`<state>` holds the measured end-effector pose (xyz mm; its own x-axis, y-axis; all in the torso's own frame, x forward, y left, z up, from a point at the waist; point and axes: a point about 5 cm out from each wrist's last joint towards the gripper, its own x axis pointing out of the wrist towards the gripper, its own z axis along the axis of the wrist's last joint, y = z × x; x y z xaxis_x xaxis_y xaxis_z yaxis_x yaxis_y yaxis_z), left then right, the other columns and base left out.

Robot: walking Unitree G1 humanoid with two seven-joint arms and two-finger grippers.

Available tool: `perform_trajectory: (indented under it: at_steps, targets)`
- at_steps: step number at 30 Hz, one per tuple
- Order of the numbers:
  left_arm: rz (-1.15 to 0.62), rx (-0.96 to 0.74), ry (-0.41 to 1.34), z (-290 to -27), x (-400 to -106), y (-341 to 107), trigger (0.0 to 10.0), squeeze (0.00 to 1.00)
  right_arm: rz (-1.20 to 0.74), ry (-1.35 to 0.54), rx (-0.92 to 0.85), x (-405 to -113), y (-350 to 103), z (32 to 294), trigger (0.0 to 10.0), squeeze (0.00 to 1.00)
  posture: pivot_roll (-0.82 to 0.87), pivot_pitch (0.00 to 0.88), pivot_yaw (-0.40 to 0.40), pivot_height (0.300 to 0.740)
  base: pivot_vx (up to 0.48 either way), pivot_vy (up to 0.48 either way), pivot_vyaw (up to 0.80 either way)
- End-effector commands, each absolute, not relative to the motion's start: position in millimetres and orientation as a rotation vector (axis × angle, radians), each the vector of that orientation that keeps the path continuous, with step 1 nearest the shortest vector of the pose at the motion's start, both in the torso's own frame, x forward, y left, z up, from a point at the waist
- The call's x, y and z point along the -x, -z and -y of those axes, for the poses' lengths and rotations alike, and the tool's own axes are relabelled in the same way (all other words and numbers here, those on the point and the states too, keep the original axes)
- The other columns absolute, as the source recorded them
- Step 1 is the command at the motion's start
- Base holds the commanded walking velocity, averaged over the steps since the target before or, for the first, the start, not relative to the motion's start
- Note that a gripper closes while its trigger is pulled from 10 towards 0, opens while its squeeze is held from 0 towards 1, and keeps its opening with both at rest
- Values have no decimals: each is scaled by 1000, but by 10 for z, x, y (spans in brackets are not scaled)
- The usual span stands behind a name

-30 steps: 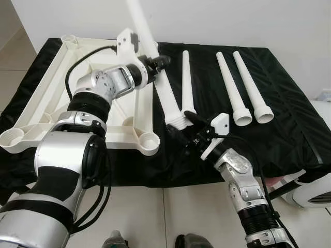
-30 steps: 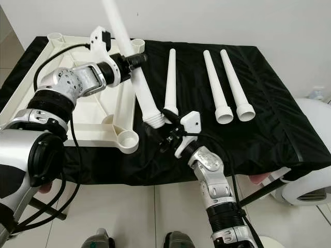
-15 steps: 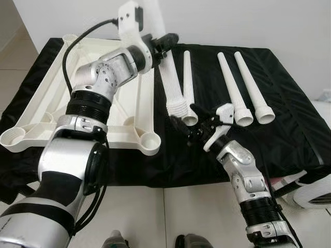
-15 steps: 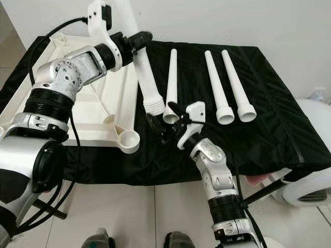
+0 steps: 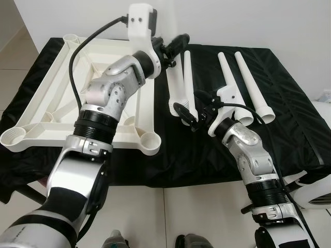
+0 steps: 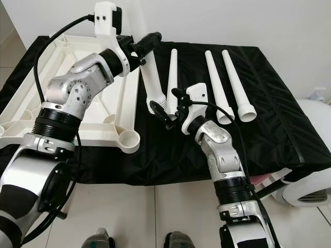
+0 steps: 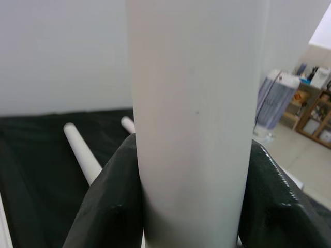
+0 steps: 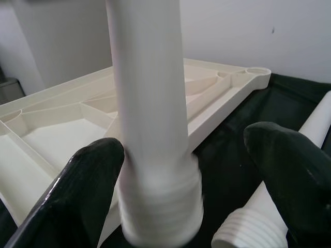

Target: Building children table

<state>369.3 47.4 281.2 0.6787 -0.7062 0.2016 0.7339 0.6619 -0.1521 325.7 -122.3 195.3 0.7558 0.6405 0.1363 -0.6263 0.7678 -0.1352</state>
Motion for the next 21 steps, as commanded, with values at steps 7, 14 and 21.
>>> perform_trajectory:
  at_steps: [7, 14, 21]
  targets:
    - [153, 168, 975, -350, -3570, -2789, 10000, 0, 182, -747, 134, -3228, -1970, 1106, 10000, 0, -25, 0, -23, 740, 0, 0, 0]
    - [178, 156, 1014, -262, -3484, -2827, 10000, 0, 170, -734, 123, -3271, -1979, 1081, 10000, 0, -25, 0, -20, 740, 0, 0, 0]
    - [196, 151, 1048, -194, -3402, -2839, 10000, 0, 177, -712, 104, -3334, -2038, 1053, 10000, 0, -25, 0, -22, 740, 0, 0, 0]
